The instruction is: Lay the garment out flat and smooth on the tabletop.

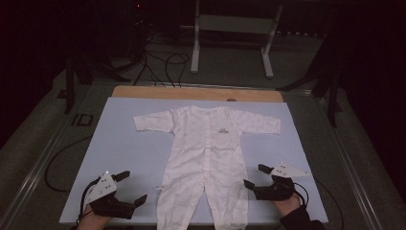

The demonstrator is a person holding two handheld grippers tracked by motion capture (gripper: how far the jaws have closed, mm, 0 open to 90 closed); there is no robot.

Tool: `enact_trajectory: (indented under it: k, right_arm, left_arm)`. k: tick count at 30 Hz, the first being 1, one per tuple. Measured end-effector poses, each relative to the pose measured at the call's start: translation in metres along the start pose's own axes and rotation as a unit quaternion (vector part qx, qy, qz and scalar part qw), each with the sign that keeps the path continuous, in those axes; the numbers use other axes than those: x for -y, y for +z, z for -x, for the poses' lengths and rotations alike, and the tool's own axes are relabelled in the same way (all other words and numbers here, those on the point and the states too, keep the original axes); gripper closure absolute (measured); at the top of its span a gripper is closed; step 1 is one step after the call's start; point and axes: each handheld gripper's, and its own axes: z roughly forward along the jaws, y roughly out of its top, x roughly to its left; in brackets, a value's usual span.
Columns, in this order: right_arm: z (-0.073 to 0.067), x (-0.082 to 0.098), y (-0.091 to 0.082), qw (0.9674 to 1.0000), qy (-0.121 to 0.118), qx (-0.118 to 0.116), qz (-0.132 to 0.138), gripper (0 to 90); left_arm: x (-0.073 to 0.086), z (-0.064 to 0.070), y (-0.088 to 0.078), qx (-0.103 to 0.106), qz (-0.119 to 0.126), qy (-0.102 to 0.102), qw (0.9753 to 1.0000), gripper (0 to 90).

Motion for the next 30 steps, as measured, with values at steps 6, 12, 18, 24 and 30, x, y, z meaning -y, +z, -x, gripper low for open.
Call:
enact_trajectory:
  k: [6,12,18,24,30]
  right_arm:
    - [0.001,0.005,-0.001,0.9995,-0.026,-0.009,0.018,12.1]
    - [0.008,0.007,-0.004,0.9988,-0.038,-0.007,0.031,10.2]
    - [0.011,0.008,-0.010,0.9988,-0.034,0.005,0.035,10.0]
    - [0.012,0.012,-0.014,0.9989,-0.036,0.006,0.028,10.0]
    - [0.017,0.015,-0.014,0.9995,-0.027,-0.004,0.015,10.1]
  left_arm:
    - [0.005,-0.008,-0.002,-0.007,-0.009,-0.007,0.9999,0.0]
    - [0.009,-0.017,-0.003,-0.025,-0.010,-0.018,0.9995,0.0]
    - [0.010,-0.019,-0.007,-0.038,-0.008,-0.021,0.9990,0.0]
    - [0.010,-0.021,-0.010,-0.043,-0.003,-0.023,0.9988,0.0]
    - [0.011,-0.023,-0.008,-0.044,-0.004,-0.031,0.9985,0.0]
